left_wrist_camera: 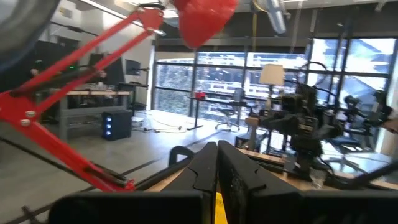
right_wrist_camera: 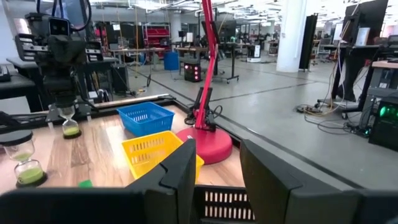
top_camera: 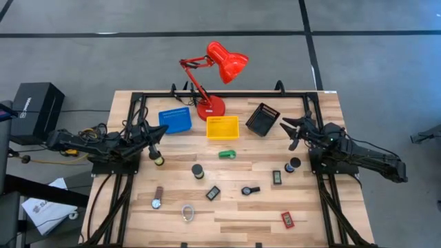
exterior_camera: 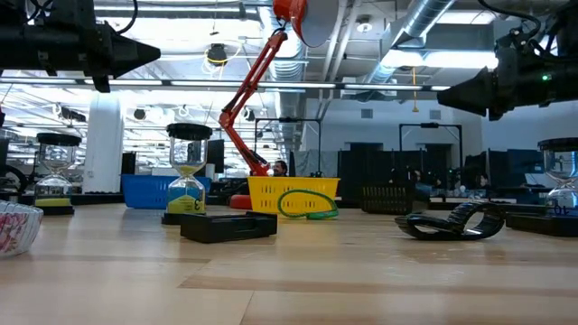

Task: Pick & Place Office items
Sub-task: Put the top light green hourglass into the blue bin, then put the green wrist watch into the yellow bin

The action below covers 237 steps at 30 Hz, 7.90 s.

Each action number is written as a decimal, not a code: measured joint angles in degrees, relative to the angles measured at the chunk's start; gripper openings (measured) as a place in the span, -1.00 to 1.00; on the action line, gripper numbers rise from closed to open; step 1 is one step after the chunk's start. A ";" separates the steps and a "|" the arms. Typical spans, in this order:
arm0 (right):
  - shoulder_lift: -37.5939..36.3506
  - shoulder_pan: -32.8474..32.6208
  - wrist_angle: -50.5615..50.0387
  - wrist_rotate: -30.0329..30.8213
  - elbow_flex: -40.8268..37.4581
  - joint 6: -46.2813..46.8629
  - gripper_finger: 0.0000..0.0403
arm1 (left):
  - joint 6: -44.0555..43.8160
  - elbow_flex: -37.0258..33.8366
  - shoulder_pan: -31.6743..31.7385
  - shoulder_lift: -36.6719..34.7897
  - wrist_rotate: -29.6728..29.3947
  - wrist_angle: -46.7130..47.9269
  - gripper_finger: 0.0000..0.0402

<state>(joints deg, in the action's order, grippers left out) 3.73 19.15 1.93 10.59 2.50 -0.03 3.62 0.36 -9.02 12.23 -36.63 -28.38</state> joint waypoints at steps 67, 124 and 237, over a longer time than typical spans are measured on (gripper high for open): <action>0.07 1.53 16.14 -3.23 0.00 -7.52 -0.36 | -52.50 38.14 5.25 47.51 28.05 93.13 0.26; 0.07 1.53 14.28 -3.21 0.00 -7.56 -0.36 | -49.35 42.70 5.23 47.51 27.77 93.10 0.06; 0.09 1.49 14.76 -3.23 -0.02 -4.36 -0.36 | -17.46 52.87 11.41 47.06 29.18 62.50 -0.13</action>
<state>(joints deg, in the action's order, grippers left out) 3.81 20.64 16.69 7.35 2.48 -4.39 -13.84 53.23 2.40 59.30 -7.45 34.12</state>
